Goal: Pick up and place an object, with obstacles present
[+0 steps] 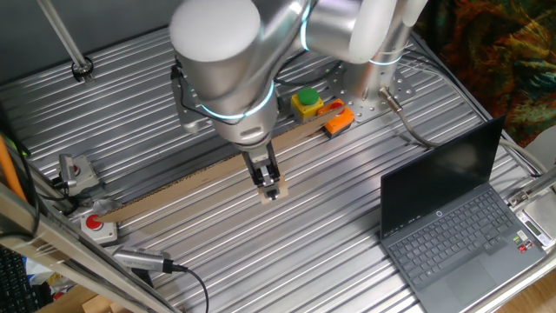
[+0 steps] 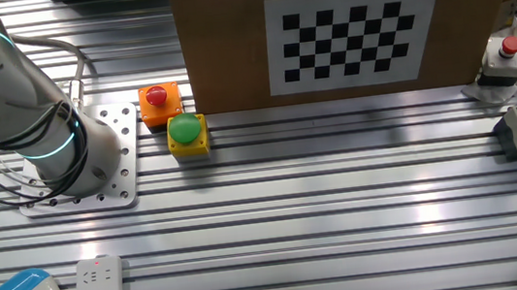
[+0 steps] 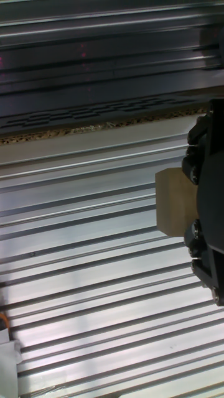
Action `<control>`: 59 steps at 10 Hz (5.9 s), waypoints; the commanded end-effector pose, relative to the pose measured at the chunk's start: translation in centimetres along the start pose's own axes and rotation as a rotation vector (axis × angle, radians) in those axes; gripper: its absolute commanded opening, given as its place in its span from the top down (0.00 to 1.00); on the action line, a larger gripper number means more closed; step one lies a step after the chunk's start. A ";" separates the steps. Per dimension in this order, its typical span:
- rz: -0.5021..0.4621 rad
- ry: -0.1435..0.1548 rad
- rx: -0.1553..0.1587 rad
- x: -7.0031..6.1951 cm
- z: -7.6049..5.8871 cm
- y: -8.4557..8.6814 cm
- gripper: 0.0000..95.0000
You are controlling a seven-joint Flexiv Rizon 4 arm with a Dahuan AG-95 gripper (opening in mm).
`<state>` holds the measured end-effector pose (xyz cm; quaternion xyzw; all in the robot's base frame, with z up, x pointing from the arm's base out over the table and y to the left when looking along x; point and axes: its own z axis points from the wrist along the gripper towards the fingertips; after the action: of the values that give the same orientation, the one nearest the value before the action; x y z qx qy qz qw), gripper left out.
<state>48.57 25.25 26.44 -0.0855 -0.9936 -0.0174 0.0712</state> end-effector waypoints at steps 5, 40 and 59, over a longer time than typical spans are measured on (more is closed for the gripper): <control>-0.007 -0.002 -0.011 0.1 0.0 -0.3 1.00; -0.129 -0.083 0.026 0.4 -3.4 0.4 1.00; -0.353 -0.012 -0.008 3.0 -9.0 -12.4 1.00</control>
<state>44.66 12.95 35.49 0.0893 -0.9935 -0.0340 0.0612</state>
